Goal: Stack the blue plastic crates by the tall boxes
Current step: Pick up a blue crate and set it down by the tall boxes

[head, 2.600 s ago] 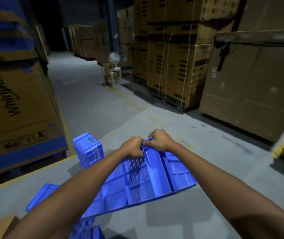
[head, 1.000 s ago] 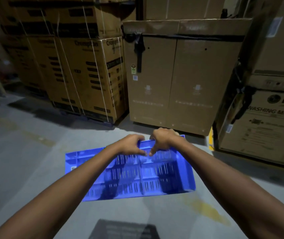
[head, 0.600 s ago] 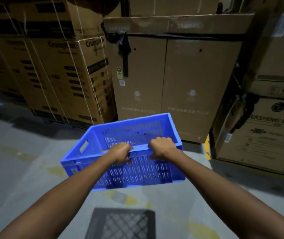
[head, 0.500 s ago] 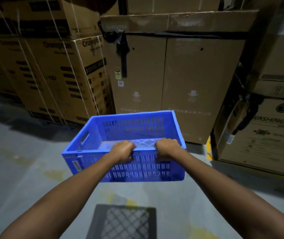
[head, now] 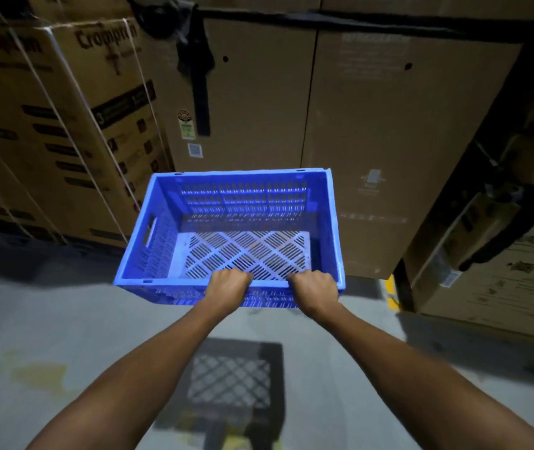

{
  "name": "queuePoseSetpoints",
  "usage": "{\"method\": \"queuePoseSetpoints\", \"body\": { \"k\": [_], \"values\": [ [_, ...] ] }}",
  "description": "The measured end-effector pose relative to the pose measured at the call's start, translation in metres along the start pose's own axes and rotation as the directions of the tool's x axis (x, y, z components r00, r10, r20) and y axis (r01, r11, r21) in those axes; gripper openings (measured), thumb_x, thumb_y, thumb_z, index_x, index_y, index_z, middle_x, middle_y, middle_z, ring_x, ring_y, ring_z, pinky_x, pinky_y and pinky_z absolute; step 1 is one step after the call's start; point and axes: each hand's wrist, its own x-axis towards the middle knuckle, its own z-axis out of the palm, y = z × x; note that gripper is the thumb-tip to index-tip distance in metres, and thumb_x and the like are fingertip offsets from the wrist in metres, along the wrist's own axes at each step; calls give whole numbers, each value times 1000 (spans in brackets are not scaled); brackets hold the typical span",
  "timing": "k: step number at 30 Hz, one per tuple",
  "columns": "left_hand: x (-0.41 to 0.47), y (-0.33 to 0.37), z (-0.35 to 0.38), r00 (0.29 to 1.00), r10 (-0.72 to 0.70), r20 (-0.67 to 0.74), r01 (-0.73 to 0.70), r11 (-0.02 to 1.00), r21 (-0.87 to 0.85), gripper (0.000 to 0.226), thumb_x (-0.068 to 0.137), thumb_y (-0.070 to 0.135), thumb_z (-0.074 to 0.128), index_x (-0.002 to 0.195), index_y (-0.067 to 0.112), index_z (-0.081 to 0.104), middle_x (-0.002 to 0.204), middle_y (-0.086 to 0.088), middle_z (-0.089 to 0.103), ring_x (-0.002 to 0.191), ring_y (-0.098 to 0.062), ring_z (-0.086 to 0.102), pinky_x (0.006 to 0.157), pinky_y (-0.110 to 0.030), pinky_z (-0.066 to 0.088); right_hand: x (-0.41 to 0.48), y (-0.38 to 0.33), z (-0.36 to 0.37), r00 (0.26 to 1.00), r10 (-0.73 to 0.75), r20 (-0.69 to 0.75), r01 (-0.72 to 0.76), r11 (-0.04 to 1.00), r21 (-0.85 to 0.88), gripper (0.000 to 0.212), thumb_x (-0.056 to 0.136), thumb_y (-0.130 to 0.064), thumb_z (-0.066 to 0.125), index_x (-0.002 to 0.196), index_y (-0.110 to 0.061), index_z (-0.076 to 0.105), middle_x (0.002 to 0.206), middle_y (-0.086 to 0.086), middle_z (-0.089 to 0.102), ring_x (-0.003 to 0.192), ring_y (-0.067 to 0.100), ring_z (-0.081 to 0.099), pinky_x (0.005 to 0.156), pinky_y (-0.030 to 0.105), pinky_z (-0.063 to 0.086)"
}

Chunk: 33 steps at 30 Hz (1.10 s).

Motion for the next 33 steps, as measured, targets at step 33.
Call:
{"method": "queuePoseSetpoints", "body": {
  "k": [33],
  "values": [
    [405,48,710,973,3,231,-24,996,89,20,87,13,49,104,21,57,101,-7,69,99,-31,65,74,-34,46,327,135,743,979,12,205,-38,992,124,24,89,-5,46,106,-16,59,102,9,70,98,33,66,74,37,48]
  ]
}}
